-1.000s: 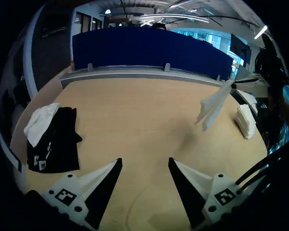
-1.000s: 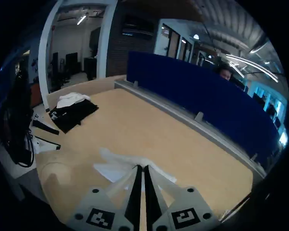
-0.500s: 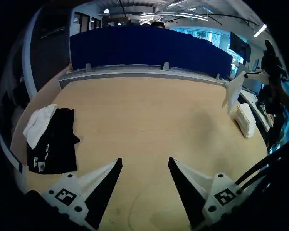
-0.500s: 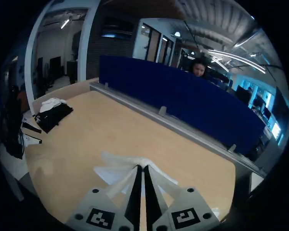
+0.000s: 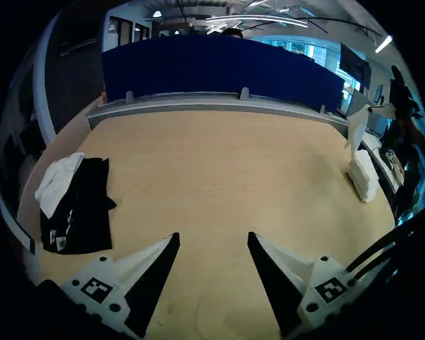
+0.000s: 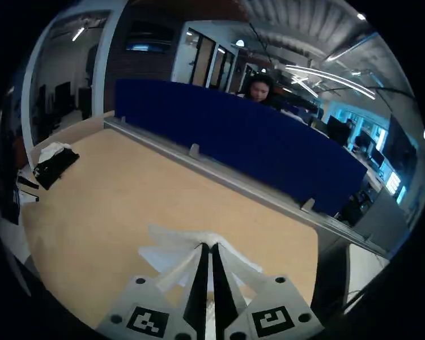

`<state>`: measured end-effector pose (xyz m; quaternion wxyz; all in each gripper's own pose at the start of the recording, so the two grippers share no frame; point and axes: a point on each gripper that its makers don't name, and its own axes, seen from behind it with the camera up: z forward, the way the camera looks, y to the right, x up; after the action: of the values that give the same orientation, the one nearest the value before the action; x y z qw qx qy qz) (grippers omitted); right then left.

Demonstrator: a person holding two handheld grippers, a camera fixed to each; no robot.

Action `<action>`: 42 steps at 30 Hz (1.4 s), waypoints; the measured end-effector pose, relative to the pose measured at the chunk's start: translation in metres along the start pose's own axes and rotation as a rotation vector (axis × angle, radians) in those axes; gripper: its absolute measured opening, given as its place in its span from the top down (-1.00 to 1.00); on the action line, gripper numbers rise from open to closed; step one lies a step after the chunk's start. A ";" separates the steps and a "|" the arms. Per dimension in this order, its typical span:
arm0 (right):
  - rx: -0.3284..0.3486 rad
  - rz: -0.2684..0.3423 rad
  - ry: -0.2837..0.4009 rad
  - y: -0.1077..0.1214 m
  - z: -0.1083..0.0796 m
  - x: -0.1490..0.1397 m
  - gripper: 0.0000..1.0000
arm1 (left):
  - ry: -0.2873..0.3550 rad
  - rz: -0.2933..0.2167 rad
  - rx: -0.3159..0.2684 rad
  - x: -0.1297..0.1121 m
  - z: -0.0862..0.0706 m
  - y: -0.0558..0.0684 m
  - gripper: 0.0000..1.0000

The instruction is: Fold towel

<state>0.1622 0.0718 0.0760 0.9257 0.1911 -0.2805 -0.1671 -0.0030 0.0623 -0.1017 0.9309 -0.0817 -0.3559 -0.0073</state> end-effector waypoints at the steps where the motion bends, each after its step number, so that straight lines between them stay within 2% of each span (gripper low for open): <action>1: -0.004 0.003 -0.001 0.006 0.000 -0.001 0.92 | 0.000 0.001 0.001 0.000 0.000 0.001 -0.77; 9: -0.028 0.025 -0.014 0.045 0.001 -0.010 0.92 | -0.009 0.011 0.006 -0.002 0.001 0.007 -0.77; 15: -0.038 0.019 -0.031 0.060 0.004 -0.015 0.92 | -0.012 0.014 0.008 -0.003 0.002 0.011 -0.77; 24: -0.034 0.026 -0.047 0.065 0.004 -0.026 0.92 | -0.012 0.016 0.009 0.002 0.003 0.014 -0.77; 30: -0.037 0.031 -0.062 0.067 -0.004 -0.040 0.92 | -0.012 0.021 0.006 0.004 0.005 0.019 -0.77; 35: -0.045 0.044 -0.090 0.068 -0.015 -0.063 0.92 | -0.014 0.026 0.001 0.004 0.006 0.022 -0.77; 42: -0.062 0.082 -0.146 0.068 -0.033 -0.110 0.92 | -0.017 0.037 -0.005 0.005 0.007 0.027 -0.77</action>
<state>0.1084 0.1852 0.0311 0.9144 0.1378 -0.3495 -0.1510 -0.0022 0.0899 -0.0975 0.9276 -0.0909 -0.3623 0.0097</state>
